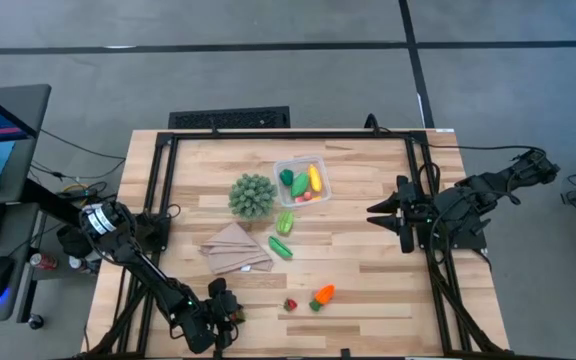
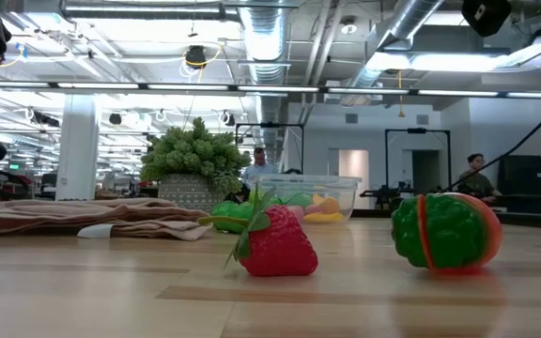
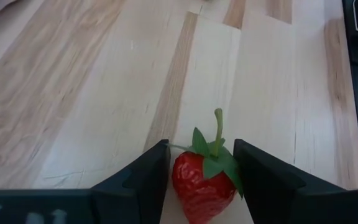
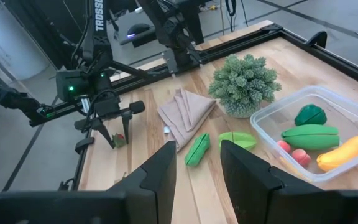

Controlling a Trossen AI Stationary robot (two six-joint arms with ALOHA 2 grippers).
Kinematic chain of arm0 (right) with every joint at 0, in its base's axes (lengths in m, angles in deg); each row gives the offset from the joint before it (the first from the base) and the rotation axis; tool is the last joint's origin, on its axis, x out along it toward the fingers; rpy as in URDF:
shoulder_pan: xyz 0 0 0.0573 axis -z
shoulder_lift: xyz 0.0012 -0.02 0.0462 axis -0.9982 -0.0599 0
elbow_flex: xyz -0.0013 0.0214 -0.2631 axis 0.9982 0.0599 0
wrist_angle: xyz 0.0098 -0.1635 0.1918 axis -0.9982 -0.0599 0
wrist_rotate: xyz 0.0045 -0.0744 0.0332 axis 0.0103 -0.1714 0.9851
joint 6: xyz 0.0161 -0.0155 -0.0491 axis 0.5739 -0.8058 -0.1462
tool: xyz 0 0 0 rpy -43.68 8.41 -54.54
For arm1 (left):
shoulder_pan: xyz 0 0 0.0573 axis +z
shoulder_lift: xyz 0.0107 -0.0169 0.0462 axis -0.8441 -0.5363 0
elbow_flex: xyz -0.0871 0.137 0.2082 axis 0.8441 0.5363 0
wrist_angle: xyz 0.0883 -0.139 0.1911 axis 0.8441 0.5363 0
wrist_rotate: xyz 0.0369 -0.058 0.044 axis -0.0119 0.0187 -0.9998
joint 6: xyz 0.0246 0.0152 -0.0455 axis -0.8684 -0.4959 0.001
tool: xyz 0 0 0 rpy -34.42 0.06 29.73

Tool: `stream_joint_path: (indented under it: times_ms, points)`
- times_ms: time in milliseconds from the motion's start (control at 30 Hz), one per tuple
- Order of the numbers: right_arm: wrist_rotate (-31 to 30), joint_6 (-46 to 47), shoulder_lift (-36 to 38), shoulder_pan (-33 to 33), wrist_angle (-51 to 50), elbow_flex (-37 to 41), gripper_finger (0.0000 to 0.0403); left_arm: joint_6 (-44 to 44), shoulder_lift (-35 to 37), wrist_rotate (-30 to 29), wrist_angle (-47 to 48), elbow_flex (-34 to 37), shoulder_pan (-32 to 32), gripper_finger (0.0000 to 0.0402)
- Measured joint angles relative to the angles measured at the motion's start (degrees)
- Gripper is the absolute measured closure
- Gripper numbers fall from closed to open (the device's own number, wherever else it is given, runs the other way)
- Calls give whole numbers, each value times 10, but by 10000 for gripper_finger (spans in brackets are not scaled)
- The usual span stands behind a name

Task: Pick and placing Produce into tupperware
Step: Put the left strawberry into the transparent bin

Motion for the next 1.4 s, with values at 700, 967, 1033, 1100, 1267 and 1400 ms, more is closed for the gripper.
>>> stream_joint_path:
  times_ms: [700,967,1033,1100,1267,1400]
  points:
    - [0,0,0,0,0,0,285,5,0,-8,4,0,7,265]
    - [-1,0,0,0,0,0,285,-4,3,-15,-2,1,15,254]
    - [-2,2,0,0,0,0,285,-13,6,-33,6,3,20,251]
    - [-2,4,0,0,0,0,285,-22,13,-54,15,3,25,252]
    - [-2,4,0,0,2,0,285,-52,39,-84,39,3,50,262]
    - [-2,2,0,0,1,0,285,-106,74,-116,39,2,84,260]
